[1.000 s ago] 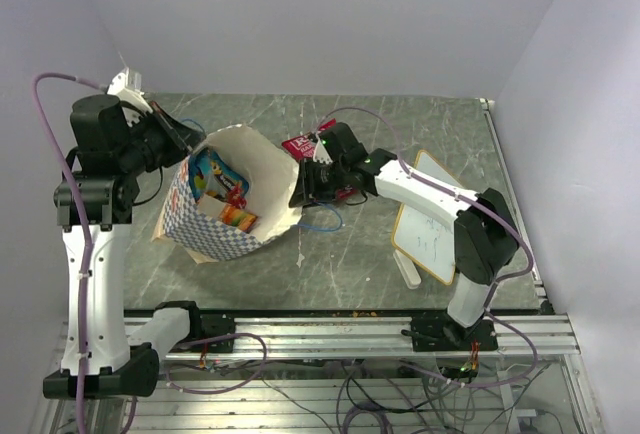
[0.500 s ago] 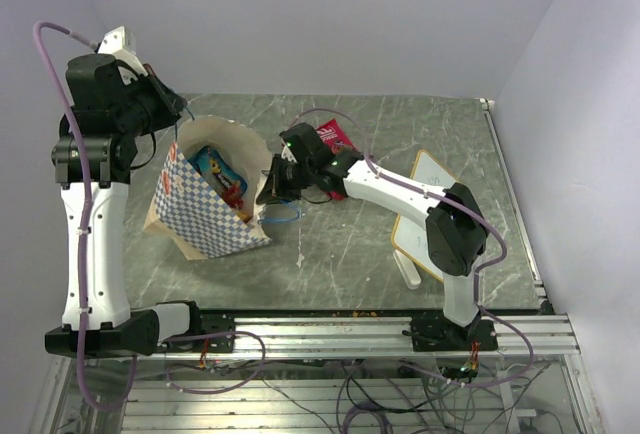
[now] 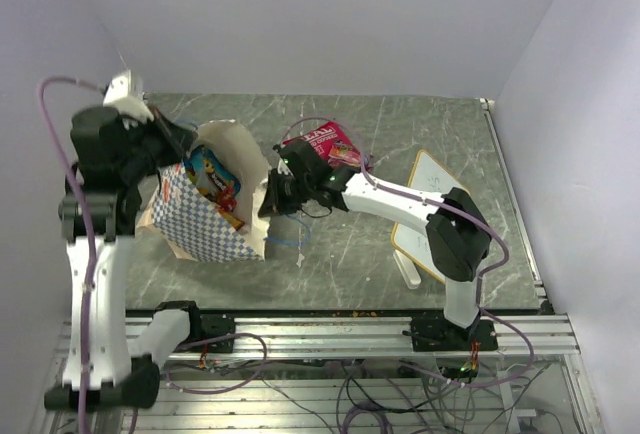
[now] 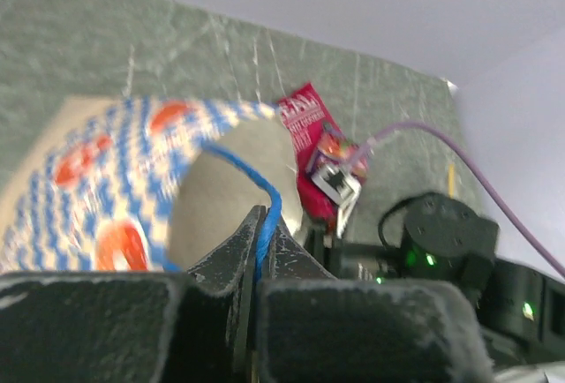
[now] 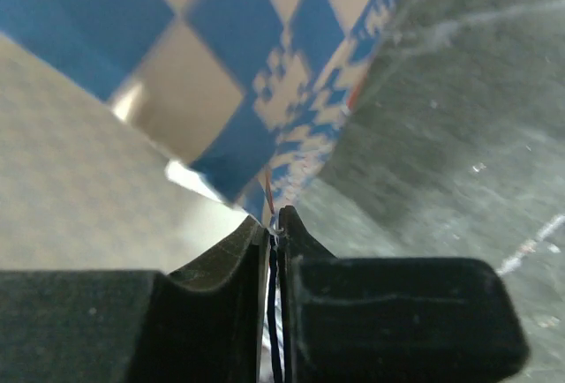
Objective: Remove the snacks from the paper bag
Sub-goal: Adjust the paper bag at the center of the board.
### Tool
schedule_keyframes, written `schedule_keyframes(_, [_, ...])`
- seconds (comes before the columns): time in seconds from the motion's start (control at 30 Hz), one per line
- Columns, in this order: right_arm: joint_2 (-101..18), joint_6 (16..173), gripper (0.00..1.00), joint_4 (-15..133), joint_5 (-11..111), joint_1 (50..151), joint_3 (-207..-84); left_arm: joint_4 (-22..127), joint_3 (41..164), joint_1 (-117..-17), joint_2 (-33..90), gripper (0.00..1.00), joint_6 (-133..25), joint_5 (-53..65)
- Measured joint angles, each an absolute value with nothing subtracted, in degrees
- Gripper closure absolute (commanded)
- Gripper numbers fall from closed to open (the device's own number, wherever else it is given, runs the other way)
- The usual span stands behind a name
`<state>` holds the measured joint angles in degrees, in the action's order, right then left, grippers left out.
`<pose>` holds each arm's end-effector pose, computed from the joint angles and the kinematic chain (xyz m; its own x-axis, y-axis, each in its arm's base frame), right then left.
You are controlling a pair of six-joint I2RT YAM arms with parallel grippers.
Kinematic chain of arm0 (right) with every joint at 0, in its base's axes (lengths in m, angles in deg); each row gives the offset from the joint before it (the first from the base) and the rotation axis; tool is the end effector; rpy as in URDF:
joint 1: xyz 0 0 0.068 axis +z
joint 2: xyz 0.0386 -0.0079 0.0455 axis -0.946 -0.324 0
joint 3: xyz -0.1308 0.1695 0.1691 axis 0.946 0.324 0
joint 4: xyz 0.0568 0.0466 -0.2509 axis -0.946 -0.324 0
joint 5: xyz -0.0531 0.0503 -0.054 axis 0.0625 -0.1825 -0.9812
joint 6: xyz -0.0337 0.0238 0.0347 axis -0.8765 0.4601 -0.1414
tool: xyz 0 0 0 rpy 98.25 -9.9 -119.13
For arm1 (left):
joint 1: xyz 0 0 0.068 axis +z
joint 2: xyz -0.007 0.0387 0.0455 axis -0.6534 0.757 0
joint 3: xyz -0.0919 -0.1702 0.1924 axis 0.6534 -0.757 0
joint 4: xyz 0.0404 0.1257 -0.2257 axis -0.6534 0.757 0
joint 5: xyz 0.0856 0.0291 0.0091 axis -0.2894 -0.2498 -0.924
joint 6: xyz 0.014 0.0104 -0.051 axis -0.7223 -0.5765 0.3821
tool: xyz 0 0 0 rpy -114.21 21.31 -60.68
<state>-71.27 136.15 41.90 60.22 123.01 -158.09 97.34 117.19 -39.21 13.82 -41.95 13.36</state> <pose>0.2671 0.3581 0.2506 -0.9318 -0.0294 -0.3619 -0.2925 0.6513 0.7002 0.1880 -0.0043 0.4747 -0.3512 -0.4029 -0.8452 0.0927 0.8833 -0.4595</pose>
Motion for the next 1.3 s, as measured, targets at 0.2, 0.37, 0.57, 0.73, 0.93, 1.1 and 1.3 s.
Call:
schedule_keyframes(0.2, [-63.58,126.07,0.81,44.52,56.85,126.2,-143.51,95.04,98.89,-39.23,-6.44,0.93,-31.79,18.72])
schedule_keyframes(0.37, [-55.31,119.45,0.69,45.76,55.04,128.85,-132.45,94.93,95.42,-39.23,-11.4,0.93,-25.14,24.62])
schedule_keyframes(0.57, [-49.11,110.57,0.39,47.21,50.08,128.89,-128.03,95.59,91.92,-39.23,-11.6,0.93,-20.86,30.39])
schedule_keyframes(0.73, [-45.15,98.95,0.32,48.91,44.63,128.81,-128.03,97.1,92.1,-39.23,-11.16,0.93,-20.55,32.27])
schedule_keyframes(0.93, [-39.58,90.71,0.32,58.81,46.78,129.7,-125.81,99.78,93.39,-39.23,-10.66,0.93,-20.77,32.69])
schedule_keyframes(1.1, [-43.84,94.75,0.3,69.61,50.8,132.32,-126.13,99.74,93.43,-39.23,-11.62,0.93,-20.03,32.69])
schedule_keyframes(1.3, [-54.24,103.06,0.19,76.95,52.46,135.89,-127.71,98.87,93.49,-39.23,-11.93,0.93,-18.35,32.31])
